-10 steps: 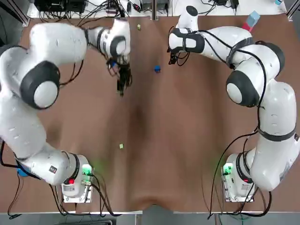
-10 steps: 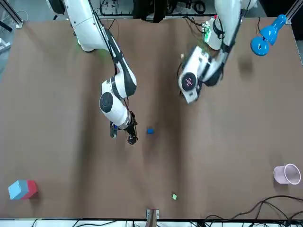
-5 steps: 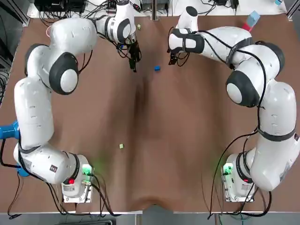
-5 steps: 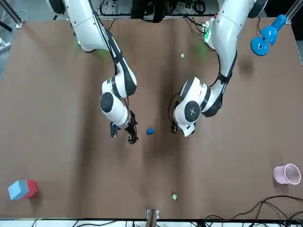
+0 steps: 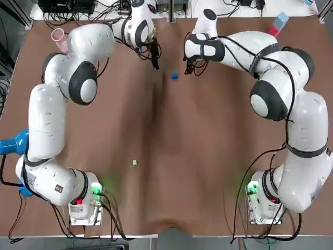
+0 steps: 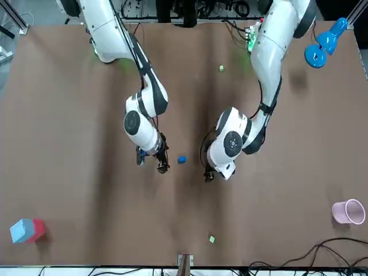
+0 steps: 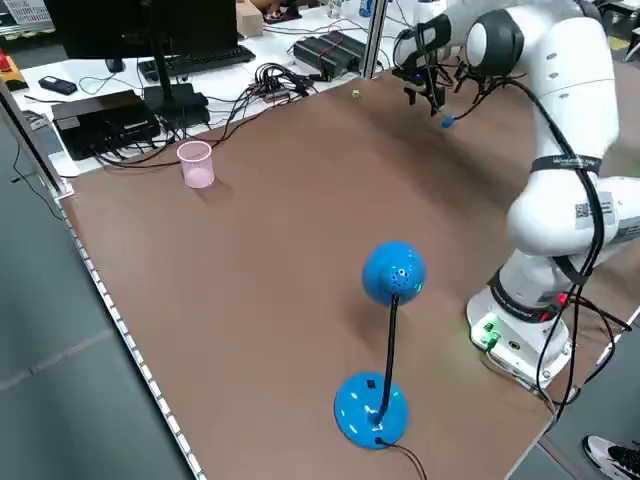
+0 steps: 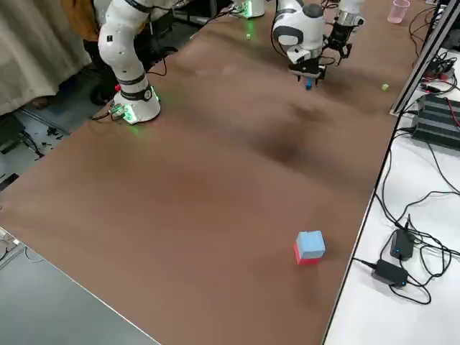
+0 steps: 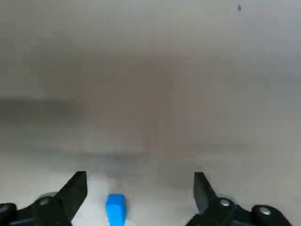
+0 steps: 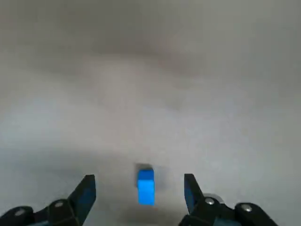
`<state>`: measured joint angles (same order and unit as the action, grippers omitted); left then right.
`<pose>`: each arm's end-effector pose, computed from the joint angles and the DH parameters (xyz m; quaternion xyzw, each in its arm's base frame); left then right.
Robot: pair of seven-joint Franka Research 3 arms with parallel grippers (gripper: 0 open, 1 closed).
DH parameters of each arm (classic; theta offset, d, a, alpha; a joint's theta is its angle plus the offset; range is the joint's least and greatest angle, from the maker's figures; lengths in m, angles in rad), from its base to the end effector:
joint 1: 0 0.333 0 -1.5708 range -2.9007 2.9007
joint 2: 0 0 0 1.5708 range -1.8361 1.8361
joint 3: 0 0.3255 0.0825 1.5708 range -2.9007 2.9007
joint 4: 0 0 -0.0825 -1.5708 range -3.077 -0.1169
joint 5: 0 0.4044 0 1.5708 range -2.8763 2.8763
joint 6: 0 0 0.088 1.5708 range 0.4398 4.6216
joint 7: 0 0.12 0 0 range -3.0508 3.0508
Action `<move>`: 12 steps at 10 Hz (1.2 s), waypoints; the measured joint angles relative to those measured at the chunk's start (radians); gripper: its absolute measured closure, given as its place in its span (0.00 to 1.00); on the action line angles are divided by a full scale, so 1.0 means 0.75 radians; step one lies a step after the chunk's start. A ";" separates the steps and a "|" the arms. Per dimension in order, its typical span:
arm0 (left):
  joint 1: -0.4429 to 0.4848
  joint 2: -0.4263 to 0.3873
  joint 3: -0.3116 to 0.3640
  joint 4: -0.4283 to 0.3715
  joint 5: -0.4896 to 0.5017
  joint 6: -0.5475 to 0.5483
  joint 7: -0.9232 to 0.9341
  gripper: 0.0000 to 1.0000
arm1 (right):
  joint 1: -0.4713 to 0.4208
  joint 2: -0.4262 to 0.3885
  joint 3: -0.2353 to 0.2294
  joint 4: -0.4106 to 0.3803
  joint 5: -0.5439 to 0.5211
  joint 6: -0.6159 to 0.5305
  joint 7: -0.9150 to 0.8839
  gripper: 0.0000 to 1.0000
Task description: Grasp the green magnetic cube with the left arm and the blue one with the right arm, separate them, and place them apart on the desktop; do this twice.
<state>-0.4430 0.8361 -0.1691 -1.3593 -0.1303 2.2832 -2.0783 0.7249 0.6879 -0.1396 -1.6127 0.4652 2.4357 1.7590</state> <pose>0.6455 -0.4245 0.2158 0.6886 0.7148 -0.0987 0.0718 0.5996 0.4190 0.2213 -0.7346 0.6638 0.0817 0.1140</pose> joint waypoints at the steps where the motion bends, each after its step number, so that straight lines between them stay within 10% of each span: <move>1: -0.037 0.021 0.008 0.001 0.000 0.039 -0.020 0.00 | 0.019 0.002 0.000 0.000 0.000 0.001 0.021 0.15; 12: -0.227 0.138 0.060 0.009 0.000 0.285 -0.140 0.15 | 0.024 0.012 -0.001 0.000 0.000 0.002 0.052 0.16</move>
<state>-0.6134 0.9393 -0.1244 -1.3526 -0.1304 2.4969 -2.1835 0.7431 0.6973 -0.1402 -1.6124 0.4655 2.4373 1.7982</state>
